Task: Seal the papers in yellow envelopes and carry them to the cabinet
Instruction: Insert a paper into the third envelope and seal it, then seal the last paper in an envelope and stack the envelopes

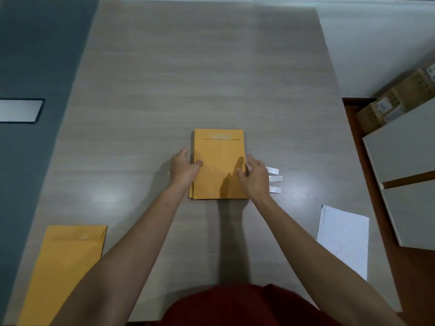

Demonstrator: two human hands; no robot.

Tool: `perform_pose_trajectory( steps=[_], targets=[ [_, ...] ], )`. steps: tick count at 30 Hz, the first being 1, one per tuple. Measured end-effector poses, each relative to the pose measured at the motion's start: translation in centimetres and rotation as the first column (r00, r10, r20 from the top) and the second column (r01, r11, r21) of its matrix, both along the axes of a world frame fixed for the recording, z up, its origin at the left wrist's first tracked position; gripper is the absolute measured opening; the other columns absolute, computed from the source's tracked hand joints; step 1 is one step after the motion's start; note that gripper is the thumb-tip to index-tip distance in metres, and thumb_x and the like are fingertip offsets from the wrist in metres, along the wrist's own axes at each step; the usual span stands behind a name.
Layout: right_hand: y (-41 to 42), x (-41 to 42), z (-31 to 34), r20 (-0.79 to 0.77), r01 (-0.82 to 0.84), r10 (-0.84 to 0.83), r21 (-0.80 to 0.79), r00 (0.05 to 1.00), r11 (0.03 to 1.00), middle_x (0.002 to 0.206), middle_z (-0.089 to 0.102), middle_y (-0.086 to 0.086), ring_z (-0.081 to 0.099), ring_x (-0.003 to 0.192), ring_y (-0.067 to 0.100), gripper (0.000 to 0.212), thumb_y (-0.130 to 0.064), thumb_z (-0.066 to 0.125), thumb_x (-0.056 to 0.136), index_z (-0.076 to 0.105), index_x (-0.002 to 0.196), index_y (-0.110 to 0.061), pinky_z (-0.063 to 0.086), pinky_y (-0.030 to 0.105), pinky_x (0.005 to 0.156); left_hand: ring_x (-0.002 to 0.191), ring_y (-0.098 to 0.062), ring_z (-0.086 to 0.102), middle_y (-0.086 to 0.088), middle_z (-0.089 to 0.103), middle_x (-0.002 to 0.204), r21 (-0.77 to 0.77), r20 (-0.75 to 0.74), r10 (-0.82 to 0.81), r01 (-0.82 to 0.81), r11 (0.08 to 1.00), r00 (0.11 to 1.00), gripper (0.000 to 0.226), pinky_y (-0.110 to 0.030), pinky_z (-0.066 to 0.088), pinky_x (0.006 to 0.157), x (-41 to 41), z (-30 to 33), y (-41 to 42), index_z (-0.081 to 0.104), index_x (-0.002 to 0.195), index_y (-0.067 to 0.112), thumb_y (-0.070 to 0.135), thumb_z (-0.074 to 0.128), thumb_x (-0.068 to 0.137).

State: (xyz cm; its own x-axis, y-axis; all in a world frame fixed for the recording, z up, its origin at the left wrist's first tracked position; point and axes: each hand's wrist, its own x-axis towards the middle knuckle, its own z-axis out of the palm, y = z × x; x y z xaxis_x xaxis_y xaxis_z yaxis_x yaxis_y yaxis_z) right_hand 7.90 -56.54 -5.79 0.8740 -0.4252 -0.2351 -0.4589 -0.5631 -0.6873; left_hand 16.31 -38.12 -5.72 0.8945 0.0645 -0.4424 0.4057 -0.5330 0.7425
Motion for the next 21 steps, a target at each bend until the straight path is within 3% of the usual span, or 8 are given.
perform_pose_trajectory(
  steps=[3, 11, 17, 21],
  targets=[
    [0.7, -2.3, -0.6, -0.03, 0.023, -0.023, -0.01, 0.999, 1.0, 0.128, 0.053, 0.013, 0.044, 0.122, 0.028, 0.055, -0.023, 0.062, 0.087, 0.047, 0.139, -0.014, 0.041, 0.038, 0.1, 0.144, -0.022, 0.034, -0.004, 0.035, 0.157, 0.062, -0.011, 0.013, -0.012, 0.998, 1.0, 0.071, -0.04, 0.03, 0.118, -1.3, -0.7, 1.5, 0.034, 0.152, 0.016, 0.025, 0.067, 0.09],
    [4.1, -9.8, -2.0, 0.012, -0.249, 0.255, -0.182, 0.967, 0.951, 0.111, 0.056, 0.0, 0.048, 0.106, 0.019, 0.031, -0.026, 0.062, 0.087, 0.06, 0.117, -0.018, 0.046, 0.036, 0.093, 0.141, -0.027, 0.034, -0.011, 0.037, 0.153, 0.286, 0.104, 0.057, -0.085, 0.954, 0.993, 0.059, -0.041, 0.033, 0.115, -7.3, -1.3, 10.6, 0.045, 0.147, 0.011, 0.023, 0.064, 0.092],
    [6.9, -12.1, -2.9, -0.056, -0.459, 0.461, -0.257, 0.886, 0.851, 0.119, 0.054, 0.0, 0.045, 0.11, 0.019, 0.038, -0.037, 0.06, 0.088, 0.058, 0.122, -0.019, 0.043, 0.032, 0.096, 0.147, -0.029, 0.022, -0.015, 0.03, 0.157, 0.444, 0.176, 0.329, -0.373, 0.814, 0.928, 0.057, -0.044, 0.03, 0.114, -11.6, -1.3, 18.0, 0.045, 0.145, 0.008, 0.032, 0.057, 0.095],
    [8.4, -13.1, -2.8, -0.073, -0.504, 0.513, -0.348, 0.855, 0.791, 0.126, 0.053, 0.0, 0.044, 0.115, 0.02, 0.042, -0.04, 0.057, 0.089, 0.059, 0.124, -0.018, 0.039, 0.031, 0.1, 0.147, -0.036, 0.014, -0.016, 0.016, 0.162, 0.525, 0.035, 0.439, -0.391, 0.756, 0.898, 0.073, -0.053, 0.027, 0.114, -14.4, -1.9, 21.7, 0.032, 0.152, 0.015, 0.042, 0.061, 0.091]
  ],
)
